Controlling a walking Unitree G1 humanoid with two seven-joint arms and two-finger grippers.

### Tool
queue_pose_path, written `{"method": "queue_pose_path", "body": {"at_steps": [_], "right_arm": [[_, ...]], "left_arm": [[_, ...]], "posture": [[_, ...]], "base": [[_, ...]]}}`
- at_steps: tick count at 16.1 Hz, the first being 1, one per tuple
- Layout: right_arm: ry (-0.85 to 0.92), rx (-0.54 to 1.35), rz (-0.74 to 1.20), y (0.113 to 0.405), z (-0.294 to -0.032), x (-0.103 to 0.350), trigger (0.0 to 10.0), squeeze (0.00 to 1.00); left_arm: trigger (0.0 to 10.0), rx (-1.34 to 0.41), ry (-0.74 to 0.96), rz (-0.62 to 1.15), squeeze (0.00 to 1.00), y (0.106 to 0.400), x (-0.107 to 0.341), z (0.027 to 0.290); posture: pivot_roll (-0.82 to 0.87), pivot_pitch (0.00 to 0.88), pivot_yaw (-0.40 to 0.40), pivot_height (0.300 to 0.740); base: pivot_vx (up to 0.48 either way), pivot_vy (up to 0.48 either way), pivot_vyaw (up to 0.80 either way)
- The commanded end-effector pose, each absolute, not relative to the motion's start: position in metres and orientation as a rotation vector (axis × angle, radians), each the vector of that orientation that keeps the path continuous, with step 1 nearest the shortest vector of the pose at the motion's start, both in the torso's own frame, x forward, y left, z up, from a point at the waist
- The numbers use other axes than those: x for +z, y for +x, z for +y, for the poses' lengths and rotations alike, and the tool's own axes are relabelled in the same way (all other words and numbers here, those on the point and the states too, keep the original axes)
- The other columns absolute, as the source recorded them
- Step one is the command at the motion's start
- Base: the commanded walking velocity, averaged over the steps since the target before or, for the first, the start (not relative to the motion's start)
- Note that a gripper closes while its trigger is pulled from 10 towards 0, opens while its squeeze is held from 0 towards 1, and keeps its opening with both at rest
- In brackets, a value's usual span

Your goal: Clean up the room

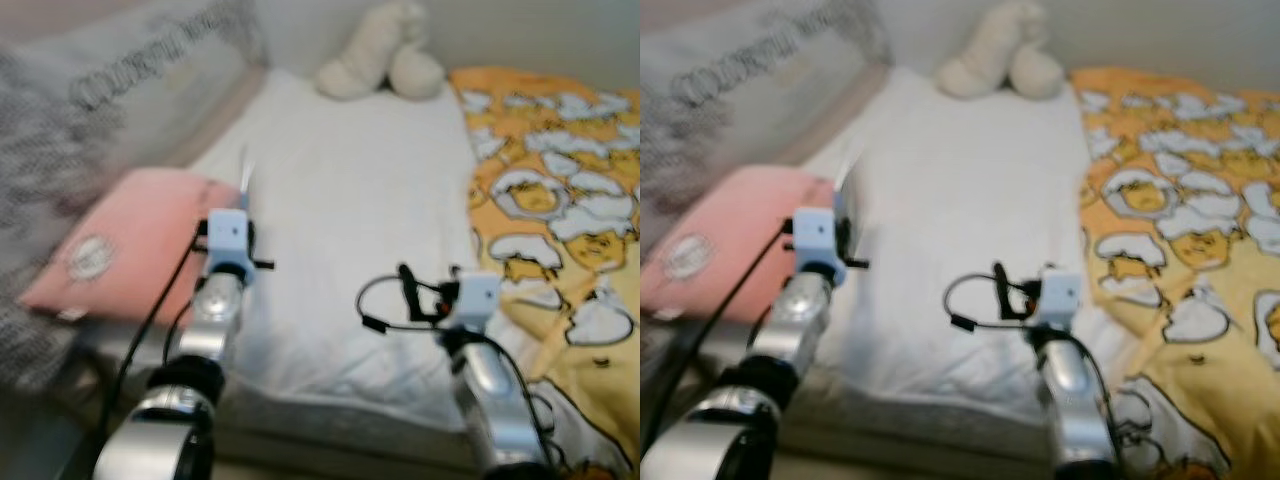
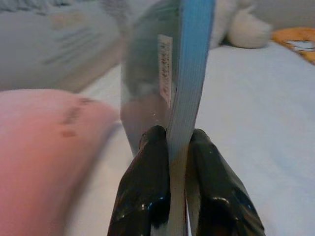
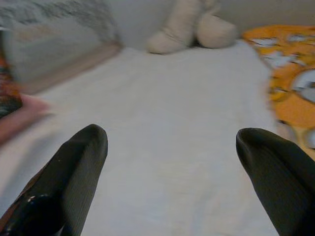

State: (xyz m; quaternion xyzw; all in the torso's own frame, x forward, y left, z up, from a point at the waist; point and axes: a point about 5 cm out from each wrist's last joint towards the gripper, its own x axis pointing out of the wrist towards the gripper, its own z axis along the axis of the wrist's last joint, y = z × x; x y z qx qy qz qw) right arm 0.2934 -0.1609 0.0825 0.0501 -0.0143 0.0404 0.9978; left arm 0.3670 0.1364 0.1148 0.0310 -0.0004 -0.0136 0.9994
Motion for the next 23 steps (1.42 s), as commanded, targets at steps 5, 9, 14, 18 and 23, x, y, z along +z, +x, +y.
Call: {"method": "queue_pose_path", "body": {"at_steps": [5, 9, 14, 18, 23], "right_arm": [[0.090, 0.060, -0.013, 0.288, -0.168, 0.077, 10.0, 0.00], [0.049, 0.082, 0.043, 0.262, -0.180, 0.072, 10.0, 0.00], [-0.019, 0.111, 0.121, 0.225, -0.191, 0.072, 10.0, 0.00], [-0.044, 0.120, 0.167, 0.210, -0.196, 0.069, 10.0, 0.00], [-0.056, 0.132, 0.220, 0.203, -0.197, 0.064, 10.0, 0.00]], "left_arm": [[10.0, -0.116, 0.097, -0.027, 0.00, 0.375, 0.128, 0.121], [10.0, -0.059, -0.258, 0.223, 0.00, 0.380, 0.109, 0.108], [10.0, 0.256, -0.632, 0.255, 0.00, 0.379, 0.100, 0.147], [10.0, 0.410, -0.709, 0.148, 0.00, 0.380, 0.114, 0.198], [10.0, 0.522, -0.675, 0.187, 0.00, 0.364, 0.099, 0.241]], "posture": [[0.03, 0.000, 0.038, 0.740], [-0.05, 0.063, -0.041, 0.740], [-0.16, 0.132, -0.111, 0.740], [-0.17, 0.136, -0.118, 0.740], [-0.15, 0.143, -0.130, 0.740]], "base": [[0.288, 0.000, 0.00], [0.000, 0.000, 0.00], [0.000, 0.000, 0.00], [0.000, 0.000, 0.00], [0.000, 0.000, 0.00]]}}
